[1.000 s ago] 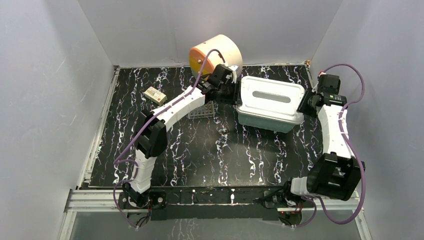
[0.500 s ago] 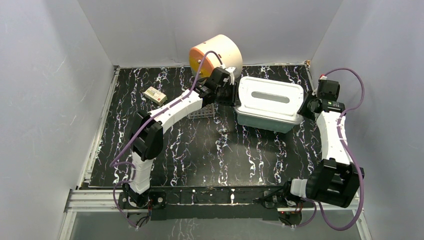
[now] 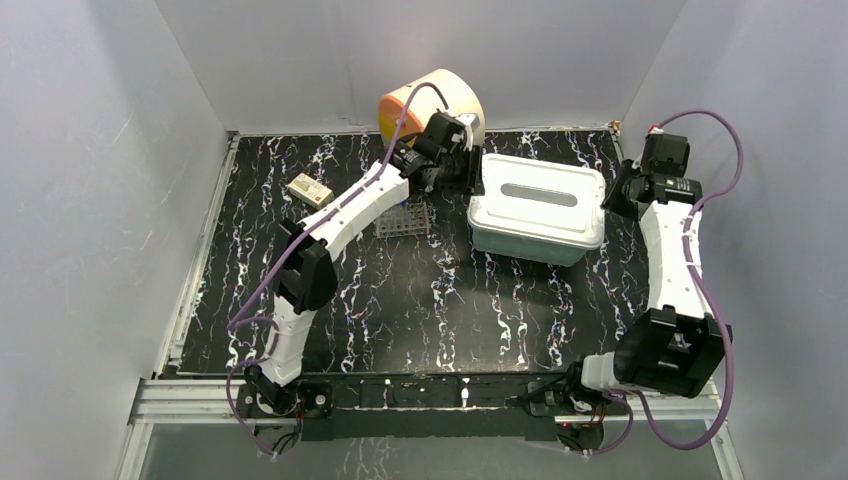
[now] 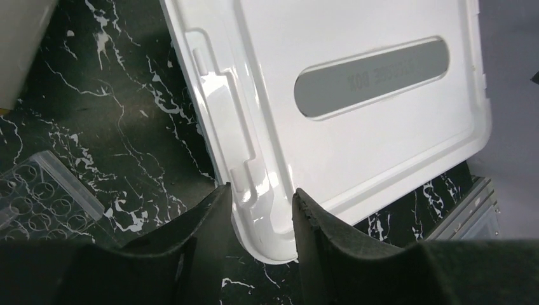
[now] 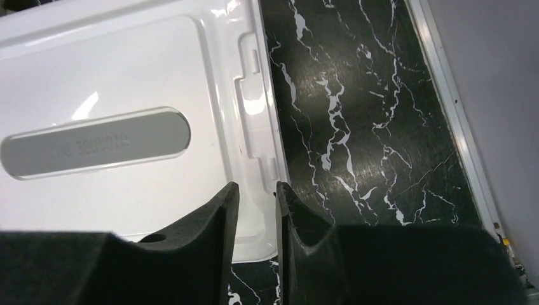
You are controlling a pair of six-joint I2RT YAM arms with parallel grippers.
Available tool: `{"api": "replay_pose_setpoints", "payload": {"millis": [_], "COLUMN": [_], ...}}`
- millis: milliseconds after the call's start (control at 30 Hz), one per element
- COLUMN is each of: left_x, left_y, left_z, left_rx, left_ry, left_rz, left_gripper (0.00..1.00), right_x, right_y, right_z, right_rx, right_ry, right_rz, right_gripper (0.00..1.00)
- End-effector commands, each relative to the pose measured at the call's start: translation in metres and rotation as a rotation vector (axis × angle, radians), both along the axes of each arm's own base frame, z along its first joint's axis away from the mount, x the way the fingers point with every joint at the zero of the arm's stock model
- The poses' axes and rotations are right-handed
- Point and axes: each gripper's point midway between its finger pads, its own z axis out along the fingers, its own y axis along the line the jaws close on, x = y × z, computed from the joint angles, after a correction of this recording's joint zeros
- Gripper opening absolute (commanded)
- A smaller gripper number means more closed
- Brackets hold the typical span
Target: Organize the chemistry lab equipment
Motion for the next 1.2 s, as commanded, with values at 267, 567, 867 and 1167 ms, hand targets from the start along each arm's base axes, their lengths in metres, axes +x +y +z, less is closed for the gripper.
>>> {"api": "replay_pose_setpoints", "payload": {"millis": [267,567,867,1167], "left_x": [-0.024,-0.078,-0.109,-0.135], "left_y": [0.087,0.217,0.302,0.347], "left_z": [0.087,0.124,0.158,0.167], "left_rx": [0.011,0.122,0.212,0.249], "left_ry": [-0.189,-0.382,-0.506,-0.522], "left_rz": [0.147,0.447,0.702,0.843], "left_gripper": [0.85,0.98,0.98,0.98], "right_x": [-0.029,-0.07,-0.089,-0.106], "right_y": [0.021,0.035,0.036,0.033], "right_z": [0.097,0.142,0.161,0.179], "right_rx": [-0.045,-0.022,-0.023,-0.073], "right_ry": [-0.327,-0.567,-0.693,-0.804], "right_rz": [0.114,0.067,0.022,0.003], "right_gripper": [0.62,0.91,0.99,0.99]}}
